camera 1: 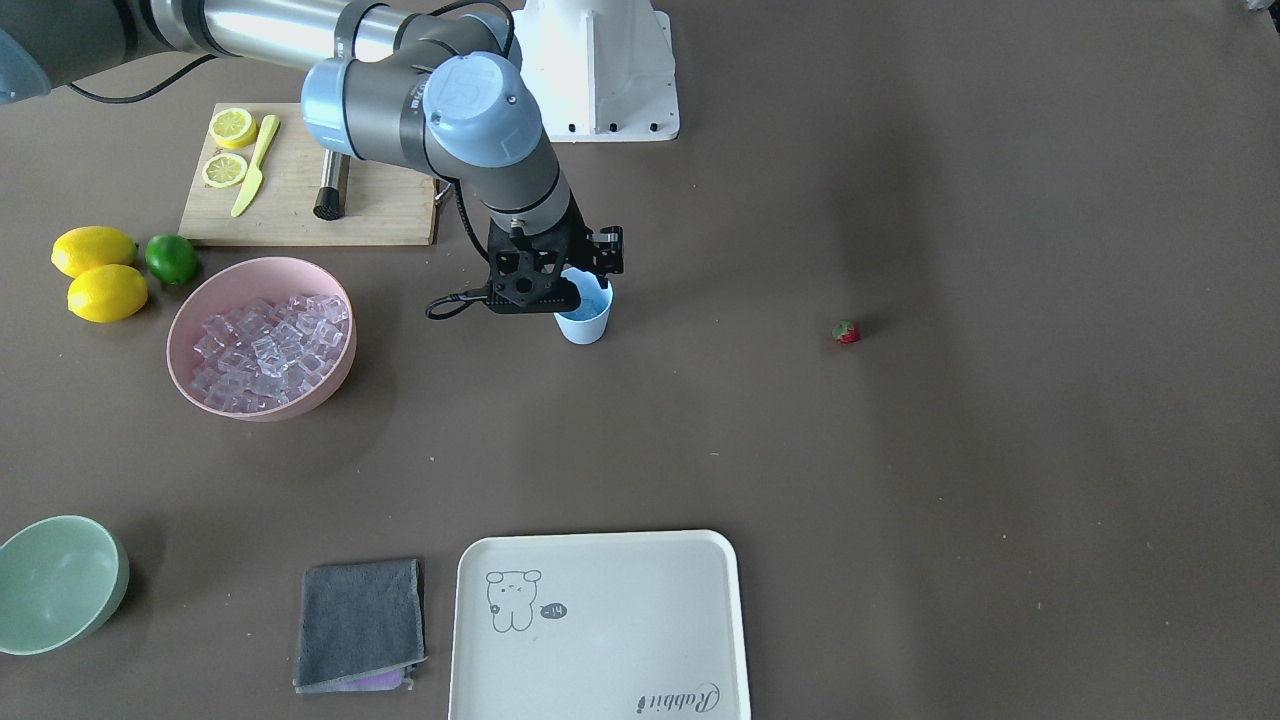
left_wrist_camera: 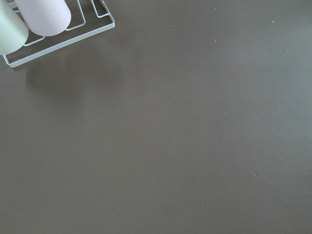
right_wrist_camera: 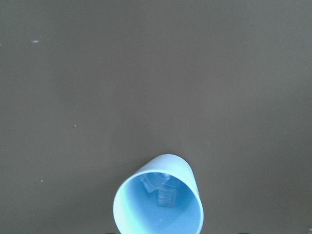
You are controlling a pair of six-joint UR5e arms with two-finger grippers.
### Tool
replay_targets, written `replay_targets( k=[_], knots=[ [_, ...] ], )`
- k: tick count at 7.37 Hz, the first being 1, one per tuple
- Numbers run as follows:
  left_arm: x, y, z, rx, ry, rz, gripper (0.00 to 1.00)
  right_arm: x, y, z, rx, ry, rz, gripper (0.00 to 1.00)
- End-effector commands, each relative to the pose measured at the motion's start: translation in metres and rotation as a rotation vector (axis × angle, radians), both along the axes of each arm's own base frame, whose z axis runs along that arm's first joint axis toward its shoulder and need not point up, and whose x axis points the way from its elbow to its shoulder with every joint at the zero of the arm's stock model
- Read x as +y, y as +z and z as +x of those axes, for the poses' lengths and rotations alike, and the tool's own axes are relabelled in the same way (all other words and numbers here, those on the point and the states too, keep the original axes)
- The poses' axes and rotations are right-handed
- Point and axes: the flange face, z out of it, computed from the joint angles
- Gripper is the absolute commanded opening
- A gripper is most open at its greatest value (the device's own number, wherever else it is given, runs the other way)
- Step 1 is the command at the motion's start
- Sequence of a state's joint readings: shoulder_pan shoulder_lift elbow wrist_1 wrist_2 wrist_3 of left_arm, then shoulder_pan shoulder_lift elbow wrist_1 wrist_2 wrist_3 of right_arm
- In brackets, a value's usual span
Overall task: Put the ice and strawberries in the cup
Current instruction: 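Withdraw the right gripper toward its rest while the left arm reaches toward the strawberry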
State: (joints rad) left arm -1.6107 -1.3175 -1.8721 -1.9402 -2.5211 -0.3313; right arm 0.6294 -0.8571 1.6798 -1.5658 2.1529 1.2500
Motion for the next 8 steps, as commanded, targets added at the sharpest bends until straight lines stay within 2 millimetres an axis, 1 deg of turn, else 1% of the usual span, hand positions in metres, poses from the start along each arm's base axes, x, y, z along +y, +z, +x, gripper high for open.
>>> replay_targets(
  k=[1,2,3,4,5,6,7,8],
  knots=[
    [-0.037,-0.053,0.091,0.068,-0.018,-0.046,0.97,-0.019,0.038,0.117,0.010,-0.011,0.059,1.00],
    [-0.054,-0.075,0.136,0.070,-0.023,-0.088,0.97,-0.038,0.059,0.160,0.027,-0.016,0.113,1.00],
    [-0.067,-0.104,0.180,0.107,-0.045,-0.159,0.97,-0.051,0.081,0.201,0.062,-0.013,0.150,1.00],
    [-0.075,-0.138,0.242,0.122,-0.085,-0.207,0.97,-0.055,0.098,0.231,0.094,-0.040,0.190,1.00],
    [-0.072,-0.162,0.308,0.107,-0.097,-0.192,0.97,-0.056,0.120,0.246,0.118,-0.071,0.213,1.00],
    [-0.058,-0.178,0.372,0.092,-0.084,-0.165,0.97,-0.057,0.139,0.258,0.133,-0.105,0.241,1.00],
    [-0.045,-0.174,0.415,0.056,-0.062,-0.137,0.93,-0.057,0.149,0.259,0.141,-0.125,0.249,1.00],
    [-0.048,-0.173,0.449,0.033,-0.055,-0.117,0.93,-0.057,0.150,0.260,0.142,-0.124,0.246,1.00]
  ],
)
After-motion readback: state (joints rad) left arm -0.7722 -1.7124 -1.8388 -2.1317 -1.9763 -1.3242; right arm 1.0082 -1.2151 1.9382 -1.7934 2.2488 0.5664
